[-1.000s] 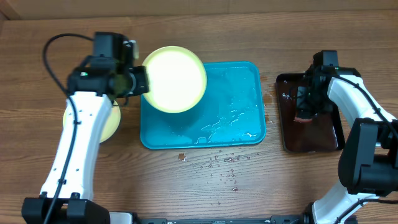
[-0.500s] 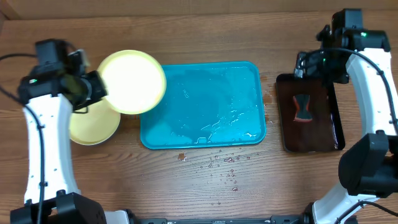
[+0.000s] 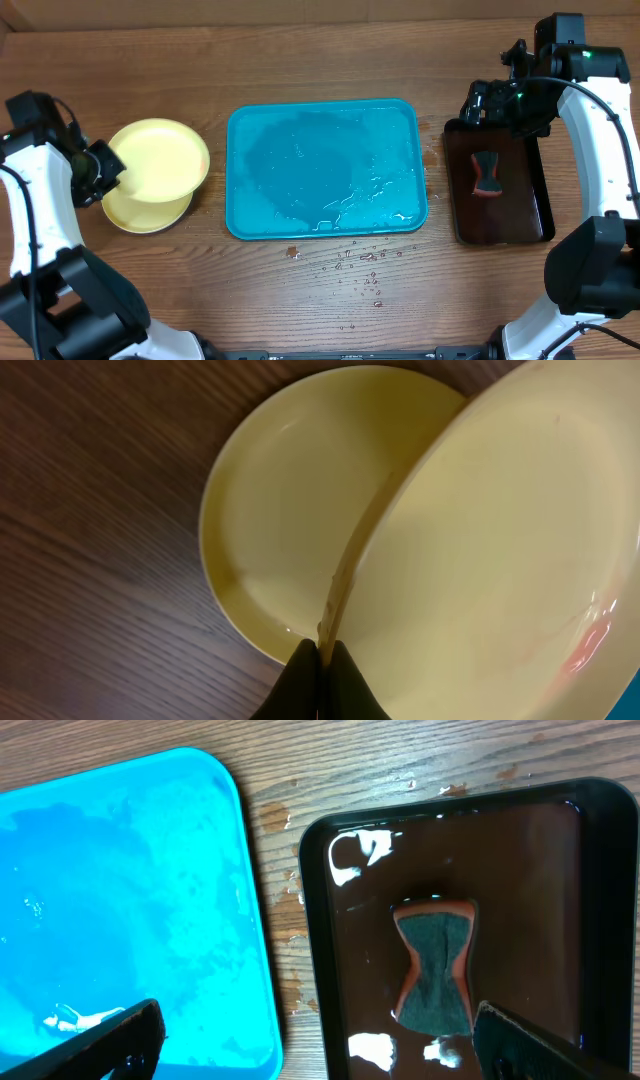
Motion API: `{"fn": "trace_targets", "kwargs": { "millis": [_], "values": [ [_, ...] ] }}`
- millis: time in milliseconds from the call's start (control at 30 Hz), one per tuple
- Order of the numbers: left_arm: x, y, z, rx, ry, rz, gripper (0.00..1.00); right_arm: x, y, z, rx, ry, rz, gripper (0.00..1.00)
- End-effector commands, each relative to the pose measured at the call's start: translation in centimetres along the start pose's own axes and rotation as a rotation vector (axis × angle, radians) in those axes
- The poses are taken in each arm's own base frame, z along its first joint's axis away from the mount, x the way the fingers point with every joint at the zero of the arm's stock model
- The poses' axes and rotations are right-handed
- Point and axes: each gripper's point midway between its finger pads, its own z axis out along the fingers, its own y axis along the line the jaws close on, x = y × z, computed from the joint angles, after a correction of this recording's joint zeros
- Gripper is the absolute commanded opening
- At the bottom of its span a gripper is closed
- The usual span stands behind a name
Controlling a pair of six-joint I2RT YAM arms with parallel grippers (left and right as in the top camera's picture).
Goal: Clean dirty plates on tray and stack at the side
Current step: 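Carry yellow plate left and lower onto the plate stack, then open left gripper to release plate and raise it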
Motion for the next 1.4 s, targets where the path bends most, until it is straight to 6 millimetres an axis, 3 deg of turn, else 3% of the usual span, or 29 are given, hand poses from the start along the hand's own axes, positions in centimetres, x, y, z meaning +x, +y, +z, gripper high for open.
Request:
{"fn": "trace_targets", "kwargs": {
  "millis": [0,200,500,567,667,700,900,967,1133,1267,1300,1333,1367],
  "values": [
    [-1.1,1.8,0.5,-0.044,-0.008,-0.074,0.04,-0.5,0.8,-1.2,-0.019,-0.037,-0.014,1.0],
    [-1.8,3.9,1.6,-0.114,-0.014,-0.096,0.04,-0.5,0.8,-1.2,-0.019,-0.035,-0.016,1.0],
    [-0.5,4.3,5.7,-0.144,0.107,-0.082,0.04,-0.4,0.8,-1.2,-0.018,-0.031,-0.015,1.0],
    [0.1,4.5,6.5,-0.152,0.146,-0.078,0.11,-0.4,0.8,-1.2,-0.018,-0.03,-0.015,1.0],
    [0.5,4.4,7.2,-0.148,0.175,-0.063,0.36,-0.4,0.8,-1.2,-0.018,-0.031,-0.015,1.0],
    [0.5,4.4,7.2,-0.148,0.176,-0.064,0.39,-0.4,0.8,-1.2,-0.018,-0.031,-0.015,1.0],
    [0.6,4.2,7.1,-0.133,0.178,-0.047,0.37,-0.4,0.8,-1.2,-0.018,-0.031,-0.015,1.0],
    [0.5,3.2,7.1,-0.074,0.179,-0.016,0.35,-0.4,0.8,-1.2,-0.018,-0.031,-0.015,1.0],
    [-0.8,-0.8,4.9,0.066,0.117,0.101,0.45,-0.4,0.9,-1.3,-0.023,-0.031,-0.015,1.0],
    [-2.8,-5.0,-0.5,0.109,-0.041,0.223,0.61,-0.6,1.8,-2.6,-0.057,-0.053,-0.022,1.0],
    [-3.1,-5.9,-1.8,0.121,-0.081,0.244,0.67,-0.7,1.9,-3.1,-0.058,-0.063,-0.025,1.0],
    [-3.4,-6.7,-3.0,0.133,-0.117,0.261,0.8,-0.7,2.1,-3.8,-0.059,-0.078,-0.03,1.0],
    [-3.6,-7.6,-4.3,0.146,-0.157,0.282,1.0,-0.7,2.3,-4.5,-0.06,-0.092,-0.041,1.0]
  ]
}}
